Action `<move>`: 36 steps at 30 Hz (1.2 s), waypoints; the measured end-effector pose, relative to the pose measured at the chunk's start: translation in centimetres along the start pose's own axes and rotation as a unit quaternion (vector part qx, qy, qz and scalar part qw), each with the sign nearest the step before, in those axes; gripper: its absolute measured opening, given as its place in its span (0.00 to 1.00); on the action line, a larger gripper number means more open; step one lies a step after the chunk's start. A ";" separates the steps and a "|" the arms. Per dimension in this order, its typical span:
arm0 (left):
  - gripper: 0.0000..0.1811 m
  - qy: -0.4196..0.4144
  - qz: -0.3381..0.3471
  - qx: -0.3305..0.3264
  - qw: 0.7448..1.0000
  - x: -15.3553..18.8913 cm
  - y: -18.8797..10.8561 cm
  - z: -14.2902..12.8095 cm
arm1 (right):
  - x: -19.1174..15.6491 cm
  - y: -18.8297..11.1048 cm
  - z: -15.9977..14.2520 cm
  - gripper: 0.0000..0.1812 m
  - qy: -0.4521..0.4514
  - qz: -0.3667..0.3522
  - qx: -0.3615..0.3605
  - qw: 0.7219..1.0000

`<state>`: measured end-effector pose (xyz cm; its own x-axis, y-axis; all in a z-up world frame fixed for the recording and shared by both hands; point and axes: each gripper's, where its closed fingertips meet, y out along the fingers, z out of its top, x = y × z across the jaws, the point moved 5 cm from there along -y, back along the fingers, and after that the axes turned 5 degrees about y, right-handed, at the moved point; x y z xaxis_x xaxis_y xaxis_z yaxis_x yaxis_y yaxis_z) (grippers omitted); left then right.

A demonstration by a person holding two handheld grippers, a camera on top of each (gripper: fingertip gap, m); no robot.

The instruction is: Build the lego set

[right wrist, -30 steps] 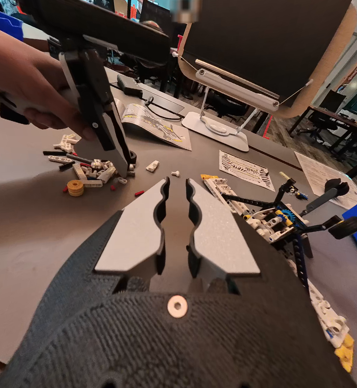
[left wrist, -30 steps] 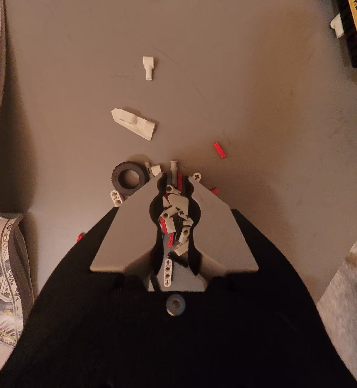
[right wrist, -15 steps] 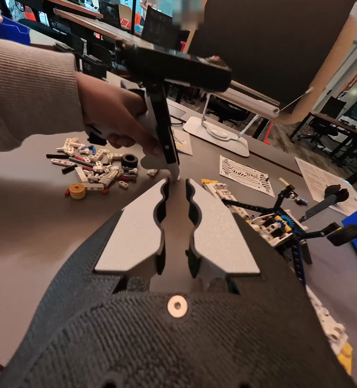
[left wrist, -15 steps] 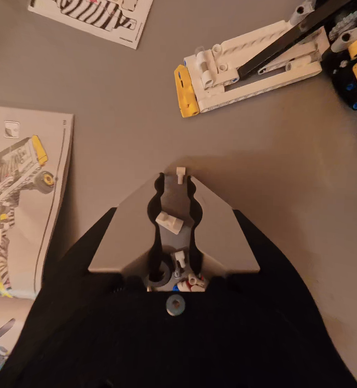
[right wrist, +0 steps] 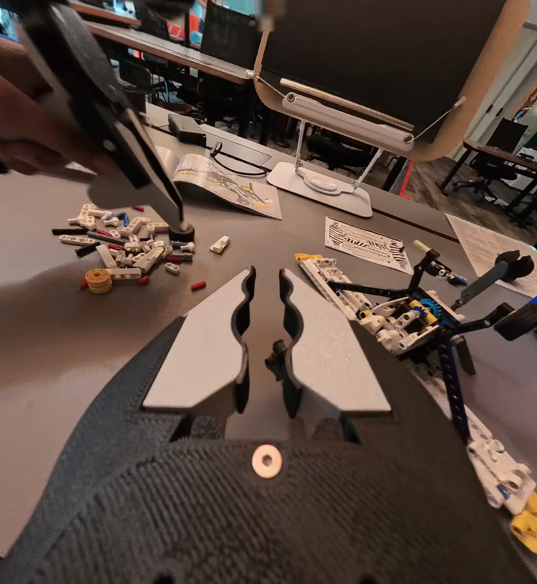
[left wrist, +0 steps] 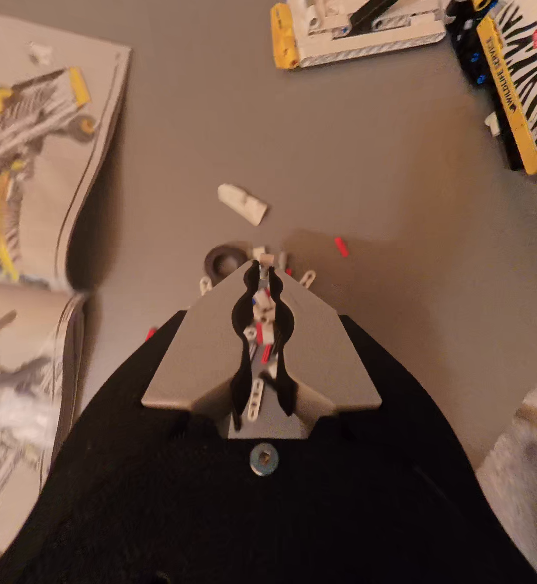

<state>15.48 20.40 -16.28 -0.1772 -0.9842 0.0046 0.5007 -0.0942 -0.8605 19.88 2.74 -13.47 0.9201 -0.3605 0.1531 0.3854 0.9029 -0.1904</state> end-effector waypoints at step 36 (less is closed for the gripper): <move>0.09 -0.077 0.077 0.089 0.990 -0.7 -1.4 -1.8 | -4.7 0.1 0.0 0.12 0.007 0.079 -0.017 0.997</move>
<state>13.33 21.45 -15.97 0.0371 -0.9989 -0.0293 0.6550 0.0465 -0.7542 15.66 4.55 -14.23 0.9701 -0.2184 0.1060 0.2383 0.9400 -0.2443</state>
